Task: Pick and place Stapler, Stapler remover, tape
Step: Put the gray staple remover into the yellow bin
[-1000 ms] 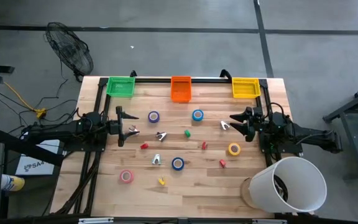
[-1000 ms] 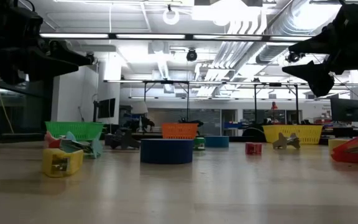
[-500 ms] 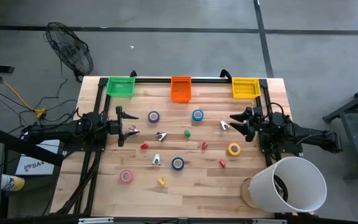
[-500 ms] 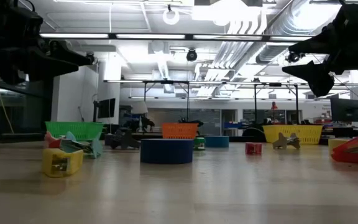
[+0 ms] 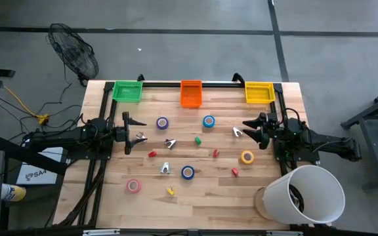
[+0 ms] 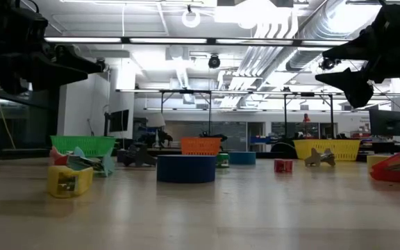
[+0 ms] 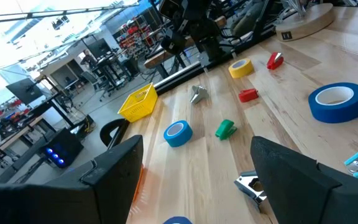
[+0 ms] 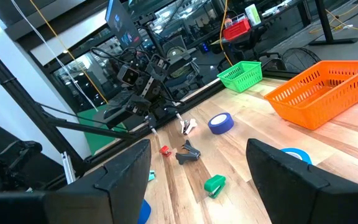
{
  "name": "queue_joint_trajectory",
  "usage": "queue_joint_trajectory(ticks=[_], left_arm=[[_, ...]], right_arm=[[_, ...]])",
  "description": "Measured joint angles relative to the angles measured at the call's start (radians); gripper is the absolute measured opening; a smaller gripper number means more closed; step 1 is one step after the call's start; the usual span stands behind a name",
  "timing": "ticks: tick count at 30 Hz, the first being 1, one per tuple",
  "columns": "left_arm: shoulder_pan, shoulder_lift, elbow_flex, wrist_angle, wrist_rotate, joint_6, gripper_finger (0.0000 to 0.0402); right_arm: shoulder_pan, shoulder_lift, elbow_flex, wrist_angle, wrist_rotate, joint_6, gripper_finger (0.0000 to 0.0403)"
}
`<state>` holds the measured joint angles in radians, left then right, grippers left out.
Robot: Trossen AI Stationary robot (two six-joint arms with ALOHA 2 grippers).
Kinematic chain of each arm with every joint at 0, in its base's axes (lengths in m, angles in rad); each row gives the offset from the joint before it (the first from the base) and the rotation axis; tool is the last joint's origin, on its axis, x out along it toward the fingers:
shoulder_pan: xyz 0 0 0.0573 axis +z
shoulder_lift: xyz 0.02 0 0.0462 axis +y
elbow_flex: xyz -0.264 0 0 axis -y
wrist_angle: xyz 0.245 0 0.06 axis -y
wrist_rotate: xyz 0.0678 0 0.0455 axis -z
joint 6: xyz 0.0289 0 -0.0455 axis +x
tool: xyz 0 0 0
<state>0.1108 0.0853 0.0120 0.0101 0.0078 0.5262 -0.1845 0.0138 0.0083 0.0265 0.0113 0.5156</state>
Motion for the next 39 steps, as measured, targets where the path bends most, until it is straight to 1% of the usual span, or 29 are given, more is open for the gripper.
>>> queue_joint_trajectory(ticks=[6, 10, 13, 15, 19, 23, 28, 33, 36, 39], left_arm=[[0.0, 0.0, 0.0, 0.0, 0.0, 0.0, 0.0294], [0.0, 0.0, 0.0, 0.0, 0.0, 0.0, 0.0294], [0.0, 0.0, 0.0, 0.0, 0.0, 0.0, 0.0294], [0.0, 0.0, 0.0, 0.0, 0.0, 0.0, 0.0294], [0.0, 0.0, 0.0, 0.0, 0.0, 0.0, 0.0294], [0.0, 0.0, 0.0, 0.0, 0.0, 0.0, 0.0294], [0.0, 0.0, 0.0, 0.0, 0.0, 0.0, 0.0294], [0.0, 0.0, 0.0, 0.0, 0.0, 0.0, 0.0294], [0.0, 0.0, 0.0, 0.0, 0.0, 0.0, 0.0294], [0.0, 0.0, 0.0, 0.0, 0.0, 0.0, 0.0294]], right_arm=[[0.0, 0.0, 0.0, 0.0, 0.0, 0.021, 0.0256], [0.0, 0.0, 0.0, 0.001, 0.0, 0.104, 0.0256], [0.0, 0.0, 0.0, 0.016, -0.007, 0.205, 0.0256], [0.0, 0.0, 0.0, 0.026, 0.009, 0.264, 0.0256], [0.0, 0.0, 0.001, 0.022, 0.046, 0.283, 0.0256], [0.0, 0.038, 0.052, -0.084, 0.082, 0.295, 0.0256], [0.0, 0.182, 0.177, -0.252, 0.161, 0.299, 0.0256], [0.0, 0.405, 0.333, -0.382, 0.22, 0.314, 0.0256], [-0.009, 0.55, 0.423, -0.389, 0.216, 0.287, 0.0256], [-0.032, 0.692, 0.517, -0.389, 0.158, 0.264, 0.0256]])
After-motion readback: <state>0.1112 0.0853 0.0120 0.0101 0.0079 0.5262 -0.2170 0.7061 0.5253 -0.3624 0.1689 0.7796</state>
